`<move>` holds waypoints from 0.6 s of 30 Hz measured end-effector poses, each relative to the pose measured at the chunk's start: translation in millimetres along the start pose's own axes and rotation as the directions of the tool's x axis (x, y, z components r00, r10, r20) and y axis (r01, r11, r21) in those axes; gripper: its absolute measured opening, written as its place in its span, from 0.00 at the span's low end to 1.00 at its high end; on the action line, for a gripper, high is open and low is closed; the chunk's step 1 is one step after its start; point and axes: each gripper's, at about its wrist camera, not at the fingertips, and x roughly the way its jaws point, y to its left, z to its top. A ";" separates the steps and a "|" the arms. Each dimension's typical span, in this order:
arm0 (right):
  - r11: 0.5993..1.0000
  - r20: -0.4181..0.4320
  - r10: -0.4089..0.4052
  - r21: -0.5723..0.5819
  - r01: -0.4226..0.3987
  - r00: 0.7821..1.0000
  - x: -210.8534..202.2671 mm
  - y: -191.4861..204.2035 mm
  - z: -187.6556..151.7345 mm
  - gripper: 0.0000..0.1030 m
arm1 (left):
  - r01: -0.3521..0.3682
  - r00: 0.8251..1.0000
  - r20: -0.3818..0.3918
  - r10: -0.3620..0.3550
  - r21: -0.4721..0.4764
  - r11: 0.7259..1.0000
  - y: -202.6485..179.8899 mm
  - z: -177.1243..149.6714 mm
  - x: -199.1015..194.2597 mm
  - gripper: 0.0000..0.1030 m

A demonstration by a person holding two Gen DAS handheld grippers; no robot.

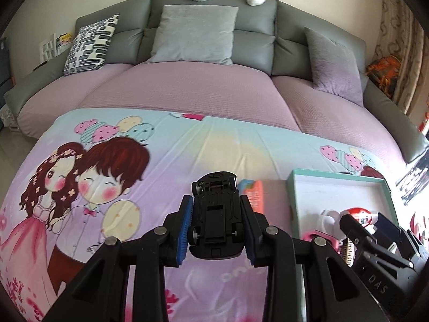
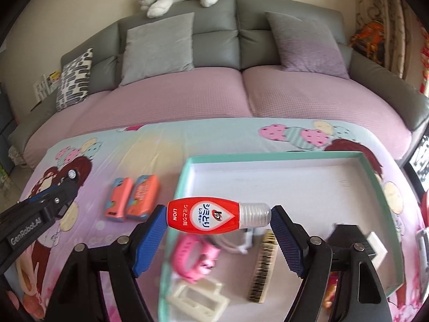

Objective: Organize rigid objects
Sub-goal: 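Carry the toy car and red glue bottle over the tray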

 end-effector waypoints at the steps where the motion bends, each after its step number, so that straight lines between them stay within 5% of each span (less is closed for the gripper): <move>1: 1.000 -0.005 -0.011 0.014 0.011 1.000 0.3 -7.5 0.6 0.78 | 0.006 1.000 -0.002 -0.006 0.006 1.000 -6.4 0.4 -0.3 0.34; 11: 0.965 -0.027 -0.242 0.095 0.244 0.970 -4.3 -76.8 1.3 0.78 | 0.129 0.992 -0.018 -0.128 0.139 0.982 -96.7 6.4 3.5 0.34; 18: 0.936 -0.084 -0.302 0.162 0.312 0.950 0.3 -110.4 -5.9 0.78 | 0.202 0.979 -0.039 -0.198 0.226 0.953 -144.9 0.0 13.1 0.34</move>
